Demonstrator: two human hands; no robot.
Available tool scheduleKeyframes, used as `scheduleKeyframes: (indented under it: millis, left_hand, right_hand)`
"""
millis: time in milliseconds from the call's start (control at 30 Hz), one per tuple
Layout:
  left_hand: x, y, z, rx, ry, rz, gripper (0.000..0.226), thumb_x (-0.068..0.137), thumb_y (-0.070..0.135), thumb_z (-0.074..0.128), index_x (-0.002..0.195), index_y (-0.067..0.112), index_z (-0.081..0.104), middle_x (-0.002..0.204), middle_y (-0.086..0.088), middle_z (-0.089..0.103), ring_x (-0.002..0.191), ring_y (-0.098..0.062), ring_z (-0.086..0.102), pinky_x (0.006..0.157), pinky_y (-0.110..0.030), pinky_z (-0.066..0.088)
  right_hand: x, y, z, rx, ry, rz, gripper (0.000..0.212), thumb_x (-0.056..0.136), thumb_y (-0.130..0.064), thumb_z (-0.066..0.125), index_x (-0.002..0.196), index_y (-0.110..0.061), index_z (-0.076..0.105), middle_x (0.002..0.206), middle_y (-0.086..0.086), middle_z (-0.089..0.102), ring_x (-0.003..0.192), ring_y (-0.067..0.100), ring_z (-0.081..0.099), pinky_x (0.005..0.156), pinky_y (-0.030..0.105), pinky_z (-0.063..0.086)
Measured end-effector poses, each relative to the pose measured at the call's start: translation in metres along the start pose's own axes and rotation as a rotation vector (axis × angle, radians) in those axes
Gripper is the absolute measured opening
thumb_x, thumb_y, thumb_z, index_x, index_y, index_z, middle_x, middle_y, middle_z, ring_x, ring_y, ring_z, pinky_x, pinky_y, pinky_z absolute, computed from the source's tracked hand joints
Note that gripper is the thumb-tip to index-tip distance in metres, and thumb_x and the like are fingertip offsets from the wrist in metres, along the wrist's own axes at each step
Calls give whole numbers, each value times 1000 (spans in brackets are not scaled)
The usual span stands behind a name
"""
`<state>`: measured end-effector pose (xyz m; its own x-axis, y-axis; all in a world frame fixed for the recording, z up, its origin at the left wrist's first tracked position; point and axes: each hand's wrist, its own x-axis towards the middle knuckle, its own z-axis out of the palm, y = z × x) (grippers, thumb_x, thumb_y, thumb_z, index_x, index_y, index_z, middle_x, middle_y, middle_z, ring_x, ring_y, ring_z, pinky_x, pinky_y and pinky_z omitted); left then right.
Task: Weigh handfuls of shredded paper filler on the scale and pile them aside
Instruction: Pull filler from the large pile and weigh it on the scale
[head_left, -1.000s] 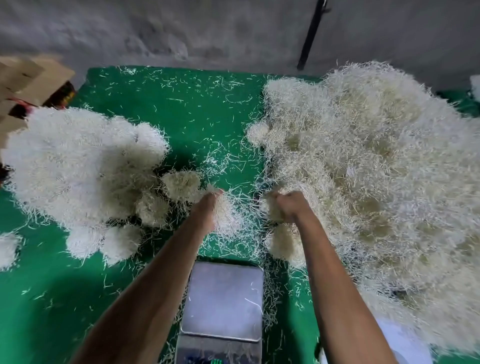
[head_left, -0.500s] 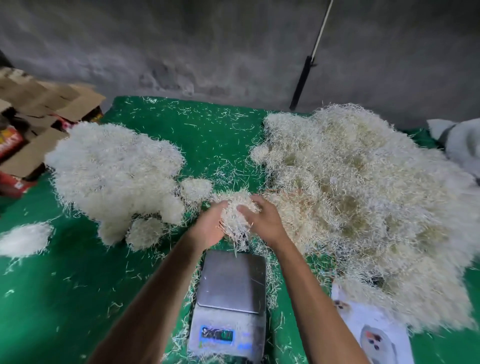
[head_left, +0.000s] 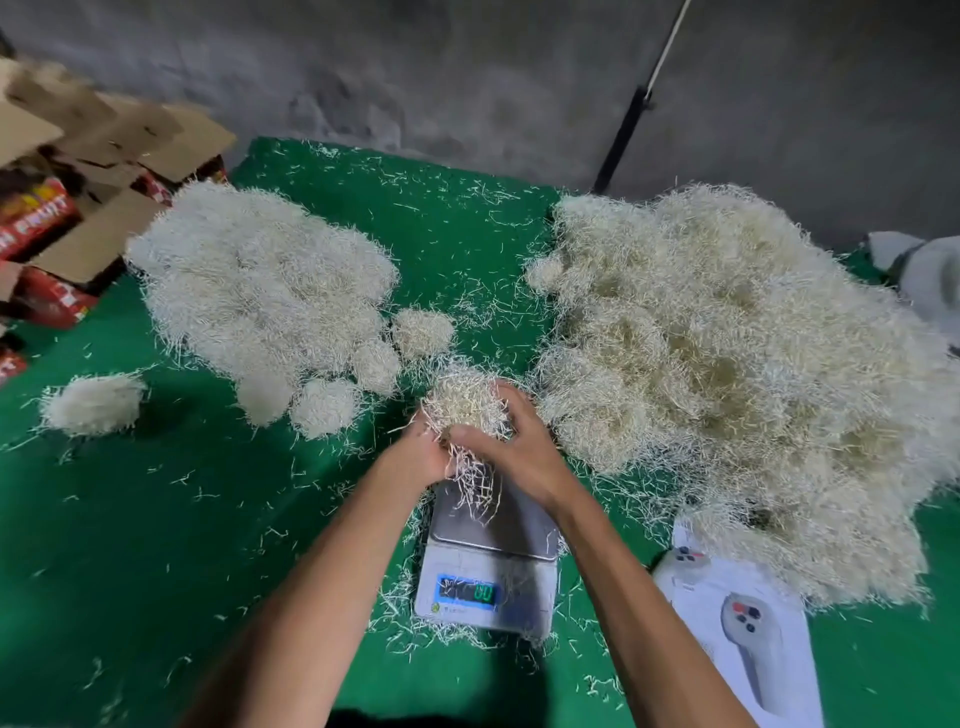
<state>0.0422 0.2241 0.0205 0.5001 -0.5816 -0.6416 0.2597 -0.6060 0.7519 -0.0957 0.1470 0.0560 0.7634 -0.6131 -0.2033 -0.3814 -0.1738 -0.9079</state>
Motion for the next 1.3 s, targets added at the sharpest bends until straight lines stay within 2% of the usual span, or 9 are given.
scheduleKeyframes:
  millis: [100,233,400,567,700,867,1033,1200,1300]
  left_hand:
    - [-3,-7,0,41,-81,-168,15,99,16,60,109,6,56,107,-11,58,81,-15,60,75,-25,61]
    - [-12,-8,8,-488,-252,-197,43,105,54,40,132,21,48,140,-10,45,117,-31,54,84,-48,57]
    - [-3,-53,-5,-808,-337,-234,54,98,35,62,145,11,49,139,-21,59,122,-32,60,100,-48,51]
    - [-8,-64,-19,-760,-402,-139,79,73,76,73,134,28,63,135,-15,63,124,-38,61,105,-58,47]
    - [-14,-69,-39,-455,-396,-20,75,70,60,83,132,24,61,129,-16,67,115,-34,67,95,-49,55]
    - [-26,-67,-59,-664,-241,-88,79,76,54,75,144,22,51,142,-18,57,126,-39,58,113,-56,39]
    - [-28,-83,-53,-627,-8,-30,60,99,14,62,153,22,37,108,-1,61,51,-2,58,43,-13,49]
    - [-29,-57,-37,-449,-150,50,91,90,5,71,151,51,20,161,-4,32,143,-17,43,117,-23,34]
    - [-40,-52,-23,-268,-98,142,63,94,61,59,149,54,30,162,8,24,152,-24,26,122,-46,20]
  right_hand:
    - [-1,3,8,-24,119,26,97,77,-65,76,156,-34,28,166,-2,27,144,14,32,115,41,29]
    - [-9,-2,10,174,345,125,110,82,-69,67,162,-13,17,167,5,24,149,19,32,117,37,26]
    - [-19,13,46,195,271,245,52,105,-32,57,141,4,46,92,-17,52,70,-26,57,66,-6,40]
    - [-28,30,72,-118,429,274,61,100,-49,59,140,-3,51,119,14,67,107,27,65,97,45,52]
    - [-27,33,71,-242,272,135,46,102,-66,35,104,-31,65,105,-6,67,100,16,65,80,30,47]
    - [-25,28,68,217,13,224,96,84,-95,25,156,-32,34,150,-27,34,136,-8,28,115,30,15]
    - [-17,24,71,357,208,268,50,108,-47,39,151,-22,45,150,-9,48,135,9,43,119,35,28]
    - [-26,25,62,368,-1,134,49,94,-75,49,137,-52,51,148,-4,57,126,6,60,115,40,41]
    - [-23,39,44,134,0,89,83,86,-61,74,155,-33,36,142,12,59,96,3,72,108,43,49]
